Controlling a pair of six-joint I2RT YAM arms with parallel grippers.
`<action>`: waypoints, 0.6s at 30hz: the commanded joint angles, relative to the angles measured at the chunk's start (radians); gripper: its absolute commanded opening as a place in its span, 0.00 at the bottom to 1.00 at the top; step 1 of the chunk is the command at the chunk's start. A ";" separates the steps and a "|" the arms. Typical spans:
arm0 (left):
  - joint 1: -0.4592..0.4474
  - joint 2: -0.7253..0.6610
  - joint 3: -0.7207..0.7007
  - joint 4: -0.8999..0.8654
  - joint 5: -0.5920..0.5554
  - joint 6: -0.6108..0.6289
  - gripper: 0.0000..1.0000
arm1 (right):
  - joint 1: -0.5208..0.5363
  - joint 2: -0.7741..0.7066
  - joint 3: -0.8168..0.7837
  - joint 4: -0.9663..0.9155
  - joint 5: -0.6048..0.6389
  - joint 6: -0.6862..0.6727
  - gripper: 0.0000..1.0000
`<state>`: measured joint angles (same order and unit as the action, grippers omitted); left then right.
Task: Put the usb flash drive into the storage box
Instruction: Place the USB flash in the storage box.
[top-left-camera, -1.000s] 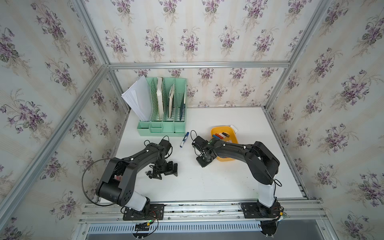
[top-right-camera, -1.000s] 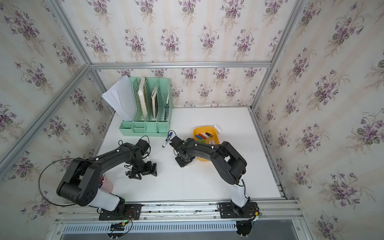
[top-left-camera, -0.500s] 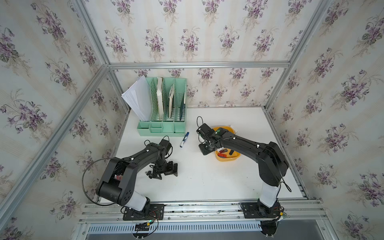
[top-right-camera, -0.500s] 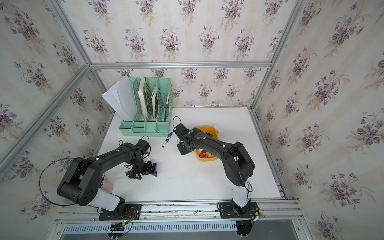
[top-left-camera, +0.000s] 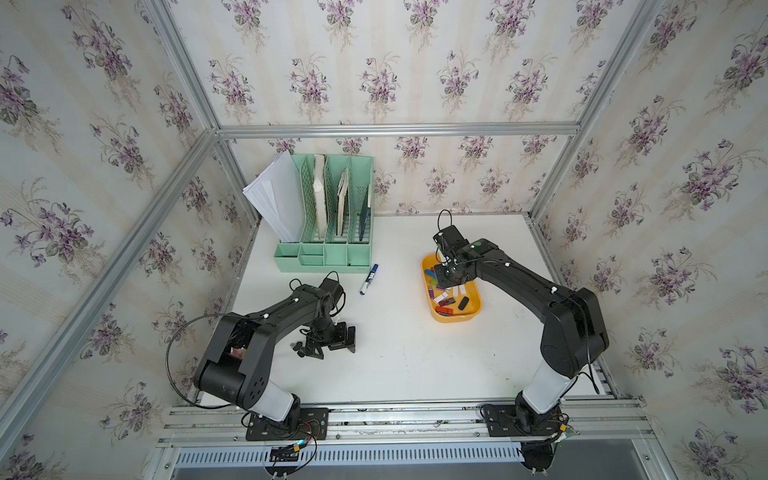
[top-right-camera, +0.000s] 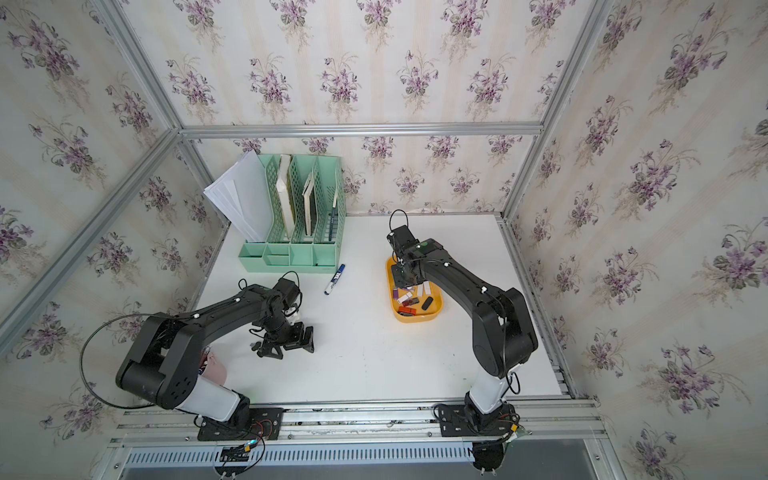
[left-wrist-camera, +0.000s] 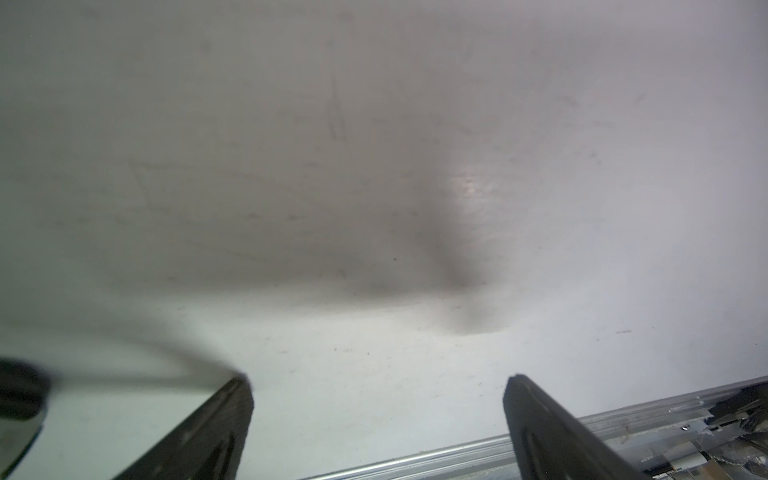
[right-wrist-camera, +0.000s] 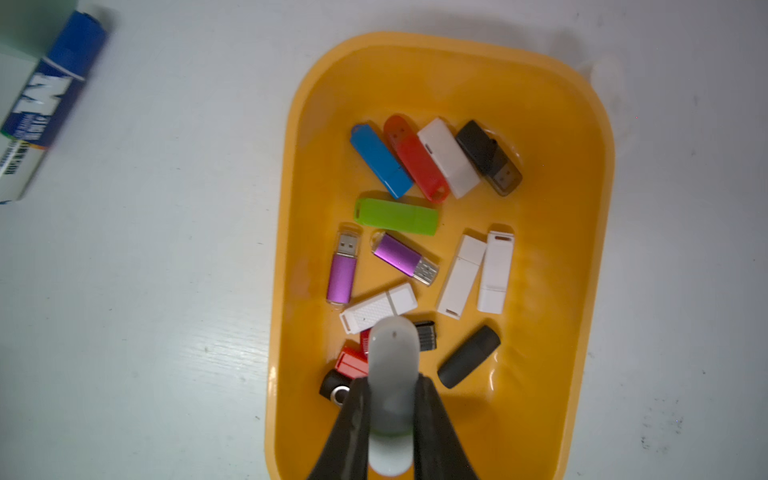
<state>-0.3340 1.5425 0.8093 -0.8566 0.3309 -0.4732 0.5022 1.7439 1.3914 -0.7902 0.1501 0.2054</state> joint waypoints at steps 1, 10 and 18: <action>0.000 0.006 -0.001 0.007 0.006 0.012 0.99 | -0.031 0.022 -0.011 0.038 0.016 -0.003 0.18; 0.000 0.010 -0.002 0.007 0.003 0.011 0.99 | -0.074 0.130 0.010 0.103 0.000 -0.024 0.17; 0.000 0.012 -0.003 0.005 0.000 0.013 0.99 | -0.076 0.201 0.028 0.121 0.029 -0.034 0.16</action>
<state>-0.3344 1.5459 0.8112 -0.8581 0.3302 -0.4728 0.4259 1.9350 1.4136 -0.6838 0.1558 0.1799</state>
